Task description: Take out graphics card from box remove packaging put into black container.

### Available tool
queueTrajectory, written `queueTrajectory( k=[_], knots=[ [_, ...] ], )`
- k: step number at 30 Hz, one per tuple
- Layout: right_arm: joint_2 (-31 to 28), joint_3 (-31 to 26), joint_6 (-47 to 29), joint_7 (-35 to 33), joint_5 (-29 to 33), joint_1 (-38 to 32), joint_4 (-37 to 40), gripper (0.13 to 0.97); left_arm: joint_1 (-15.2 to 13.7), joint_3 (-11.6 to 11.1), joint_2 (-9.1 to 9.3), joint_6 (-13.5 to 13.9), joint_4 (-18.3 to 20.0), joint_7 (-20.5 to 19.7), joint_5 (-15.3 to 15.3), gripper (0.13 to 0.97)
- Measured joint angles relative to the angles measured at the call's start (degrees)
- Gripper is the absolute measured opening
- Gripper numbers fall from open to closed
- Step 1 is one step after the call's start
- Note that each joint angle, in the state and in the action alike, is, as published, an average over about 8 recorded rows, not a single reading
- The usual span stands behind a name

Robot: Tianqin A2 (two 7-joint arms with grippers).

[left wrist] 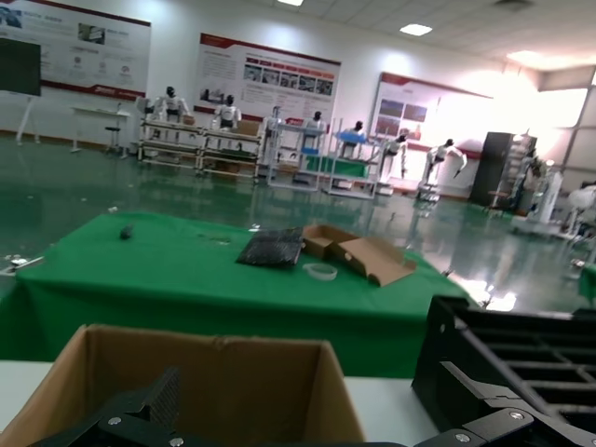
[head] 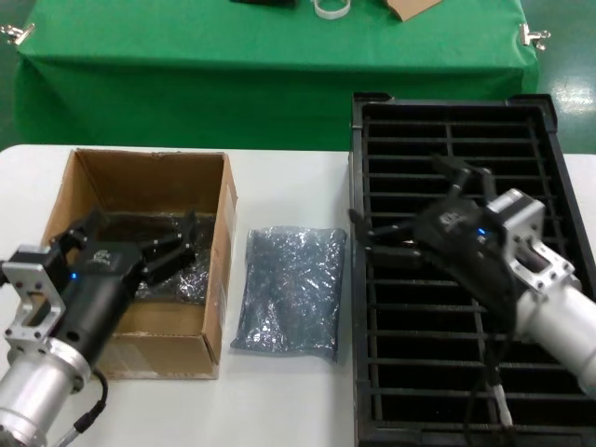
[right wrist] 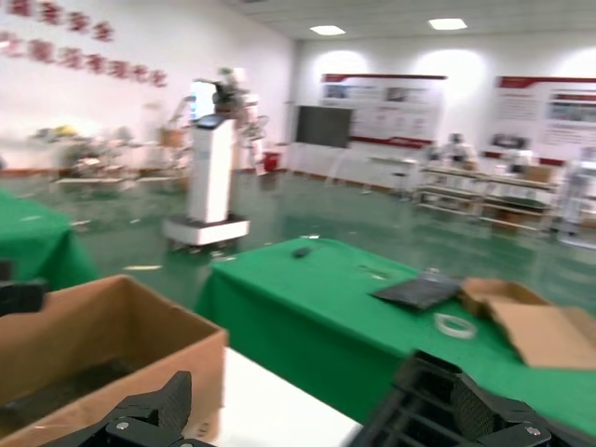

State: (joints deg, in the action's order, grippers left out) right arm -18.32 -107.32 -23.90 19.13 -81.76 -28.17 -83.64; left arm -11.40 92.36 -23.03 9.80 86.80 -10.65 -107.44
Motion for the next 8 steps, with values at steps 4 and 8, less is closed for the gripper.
queueTrajectory(
  k=[4,8],
  knots=[
    [0.19,2.69,4.11,-3.29,-3.68,4.85,-1.38,0.966,1.97,-0.12,1.0,-1.68,0.84,1.83,0.74,0.966],
    [0.32,4.39,6.7,-5.36,-5.99,7.9,-2.25,0.966,3.2,-0.19,1.64,-2.74,1.37,2.99,1.21,0.966]
  ],
)
